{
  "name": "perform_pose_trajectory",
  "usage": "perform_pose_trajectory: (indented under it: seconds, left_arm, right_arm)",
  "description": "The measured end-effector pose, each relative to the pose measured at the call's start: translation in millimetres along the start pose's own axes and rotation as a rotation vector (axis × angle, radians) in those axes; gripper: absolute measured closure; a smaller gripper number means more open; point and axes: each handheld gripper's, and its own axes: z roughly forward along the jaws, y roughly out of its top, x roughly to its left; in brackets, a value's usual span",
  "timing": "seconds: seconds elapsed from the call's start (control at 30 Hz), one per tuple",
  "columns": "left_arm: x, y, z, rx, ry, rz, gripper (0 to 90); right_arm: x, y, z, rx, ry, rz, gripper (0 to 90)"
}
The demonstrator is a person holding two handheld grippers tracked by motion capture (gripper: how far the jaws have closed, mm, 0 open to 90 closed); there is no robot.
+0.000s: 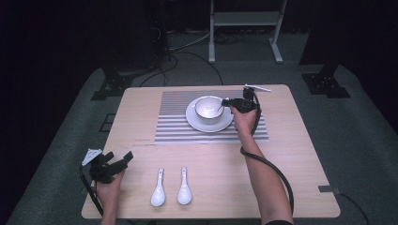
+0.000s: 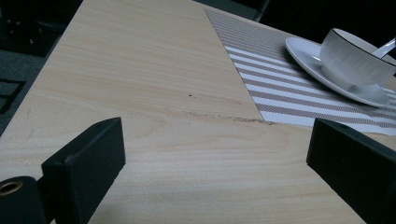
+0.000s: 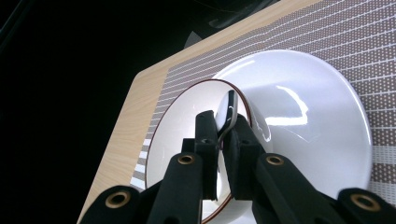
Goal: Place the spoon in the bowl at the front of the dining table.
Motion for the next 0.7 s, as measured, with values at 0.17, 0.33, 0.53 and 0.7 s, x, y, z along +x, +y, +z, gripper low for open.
perform_pose_trajectory:
  seconds: [0.17,0.33,0.53,0.7]
  left_arm:
    - [0.1,0.0,0.0,-0.002,-0.001,-0.003,3.0]
    - [0.2,0.0,0.0,-0.003,-0.001,-0.002,3.0]
    - [0.3,0.0,-0.1,-0.003,-0.001,-0.002,3.0]
    - [0.2,0.0,0.0,-0.002,-0.001,-0.002,3.0]
  right_arm:
    - [-1.9,0.2,-0.3,0.003,-0.004,0.005,83.0]
    - [-5.9,-0.2,-1.6,0.002,-0.006,0.016,81.1]
    - [-10.2,-1.6,-2.8,-0.002,-0.013,0.026,79.8]
    - [-13.9,-2.6,-4.7,-0.006,-0.013,0.032,78.6]
